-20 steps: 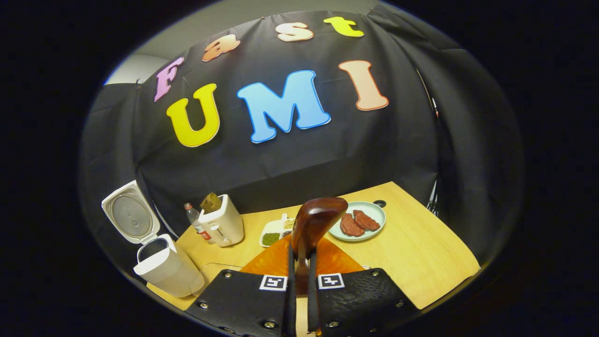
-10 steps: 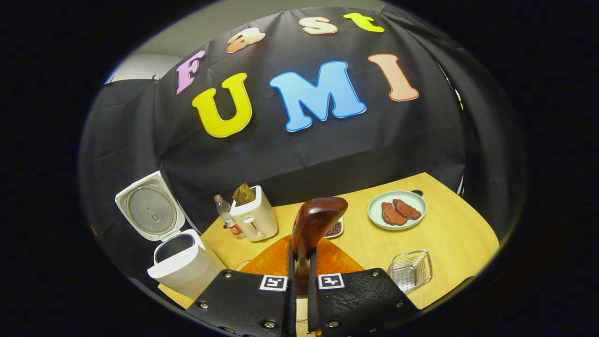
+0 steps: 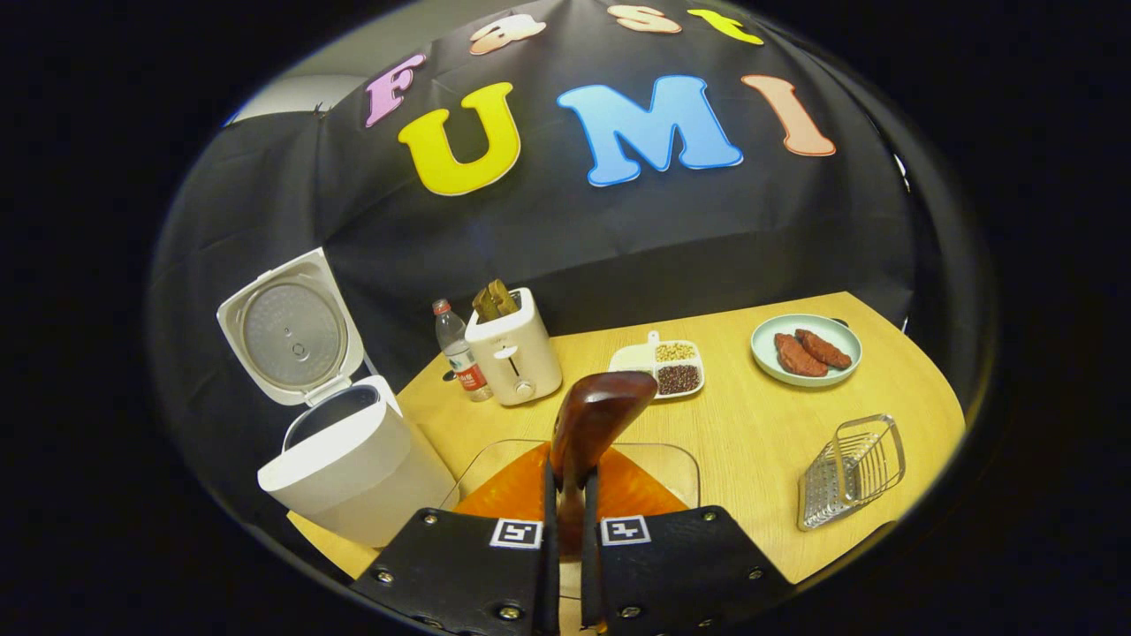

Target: Close the left gripper, press the button to open the rice cooker; take a wooden spoon from the chopstick holder with the right hand, scoop a spoonful of rice and pour it into the rice cooker, then put the wooden spoon back into the chopstick holder.

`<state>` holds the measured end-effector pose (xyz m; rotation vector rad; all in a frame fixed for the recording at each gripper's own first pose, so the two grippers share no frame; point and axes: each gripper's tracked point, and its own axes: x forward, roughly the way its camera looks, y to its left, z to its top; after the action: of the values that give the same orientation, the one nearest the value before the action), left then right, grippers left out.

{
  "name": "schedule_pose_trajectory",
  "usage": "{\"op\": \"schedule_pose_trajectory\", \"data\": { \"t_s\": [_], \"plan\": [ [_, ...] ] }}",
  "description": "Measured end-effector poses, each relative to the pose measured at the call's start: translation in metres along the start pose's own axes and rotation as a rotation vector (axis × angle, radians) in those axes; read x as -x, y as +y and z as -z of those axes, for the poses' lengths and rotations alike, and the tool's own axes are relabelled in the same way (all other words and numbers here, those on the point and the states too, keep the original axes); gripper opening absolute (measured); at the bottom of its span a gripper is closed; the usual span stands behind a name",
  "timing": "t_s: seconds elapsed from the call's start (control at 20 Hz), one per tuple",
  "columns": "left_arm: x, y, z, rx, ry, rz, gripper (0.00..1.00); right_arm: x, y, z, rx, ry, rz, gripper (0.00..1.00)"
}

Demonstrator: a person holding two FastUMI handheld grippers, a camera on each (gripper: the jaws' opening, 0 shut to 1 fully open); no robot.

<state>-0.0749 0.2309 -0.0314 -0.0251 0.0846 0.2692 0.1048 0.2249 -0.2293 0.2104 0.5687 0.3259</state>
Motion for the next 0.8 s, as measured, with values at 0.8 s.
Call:
{"op": "schedule_pose_trajectory", "data": {
  "t_s": [0.8],
  "plan": [
    [0.019, 0.035, 0.011, -0.004, 0.023, -0.035, 0.98, -0.019, 0.043, 0.044, -0.096, 0.079, -0.098, 0.10]
  ]
}}
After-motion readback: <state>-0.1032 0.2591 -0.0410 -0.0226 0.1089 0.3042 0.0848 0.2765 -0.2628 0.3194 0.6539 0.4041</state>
